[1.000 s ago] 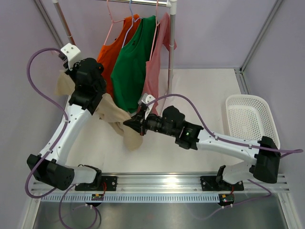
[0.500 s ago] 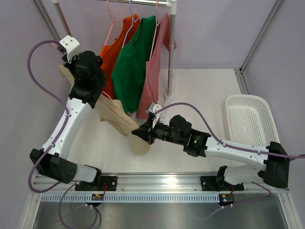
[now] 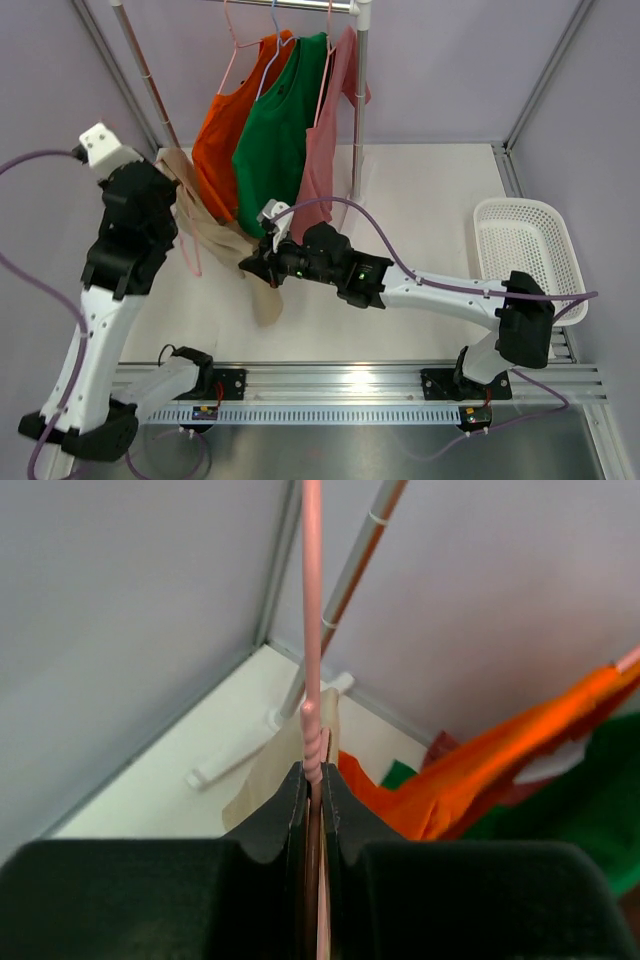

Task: Remove the t-shirt from the hanger

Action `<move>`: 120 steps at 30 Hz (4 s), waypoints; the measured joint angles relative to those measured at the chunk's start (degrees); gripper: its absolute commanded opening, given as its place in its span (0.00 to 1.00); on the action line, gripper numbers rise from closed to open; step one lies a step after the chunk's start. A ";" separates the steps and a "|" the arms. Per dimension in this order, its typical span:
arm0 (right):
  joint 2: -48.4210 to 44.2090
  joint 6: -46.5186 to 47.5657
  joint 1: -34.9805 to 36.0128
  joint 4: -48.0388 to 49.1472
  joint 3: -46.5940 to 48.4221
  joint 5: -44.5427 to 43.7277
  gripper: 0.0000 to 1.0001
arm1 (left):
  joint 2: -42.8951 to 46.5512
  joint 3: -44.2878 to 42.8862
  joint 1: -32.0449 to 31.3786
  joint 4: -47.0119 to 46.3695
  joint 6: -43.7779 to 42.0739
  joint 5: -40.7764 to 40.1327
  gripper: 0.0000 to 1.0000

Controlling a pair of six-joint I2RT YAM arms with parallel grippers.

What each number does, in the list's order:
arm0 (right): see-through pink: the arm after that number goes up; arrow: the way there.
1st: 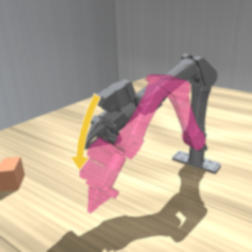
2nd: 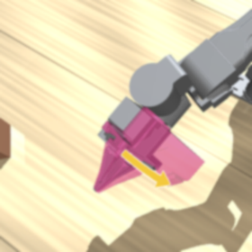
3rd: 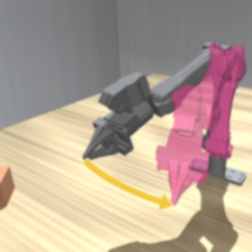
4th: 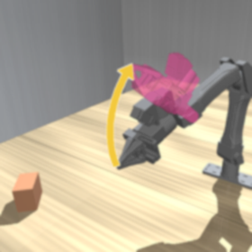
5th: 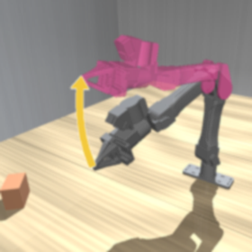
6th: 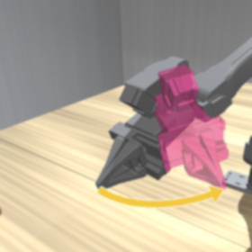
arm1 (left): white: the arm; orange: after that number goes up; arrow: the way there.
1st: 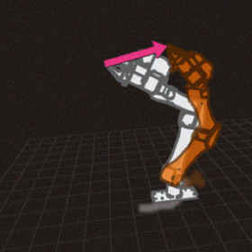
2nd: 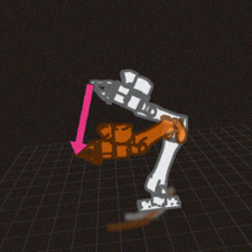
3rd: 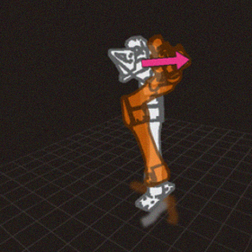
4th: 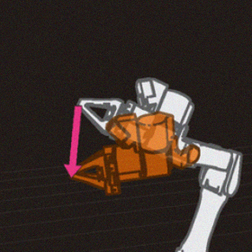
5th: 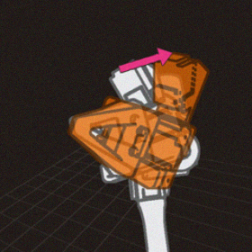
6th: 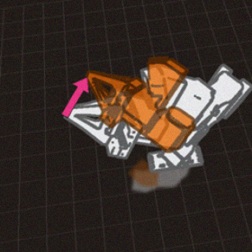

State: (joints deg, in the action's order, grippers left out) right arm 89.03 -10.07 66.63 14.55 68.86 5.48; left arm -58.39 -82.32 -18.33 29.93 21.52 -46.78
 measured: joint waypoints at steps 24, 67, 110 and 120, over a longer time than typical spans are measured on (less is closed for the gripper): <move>-12.87 0.79 0.13 -19.76 -2.36 -3.21 0.00 | 17.51 -1.14 0.02 18.99 -1.27 12.74 0.00; 0.37 13.70 -55.95 -56.33 72.50 -27.36 0.00 | -9.31 1.31 17.51 -34.03 -21.33 43.34 0.00; -21.90 2.40 -79.38 -40.13 17.97 -39.56 0.10 | -38.18 -16.06 26.36 -58.38 -11.82 57.24 0.00; -21.81 -2.25 -78.68 -43.34 17.70 -38.86 0.99 | -46.49 -25.64 27.58 -57.92 -9.90 58.18 0.00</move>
State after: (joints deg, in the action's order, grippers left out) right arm 67.22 -12.32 -12.05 -28.80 86.56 -33.39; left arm -104.88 -107.96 9.26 -27.99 11.62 11.40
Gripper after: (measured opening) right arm 0.990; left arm 0.089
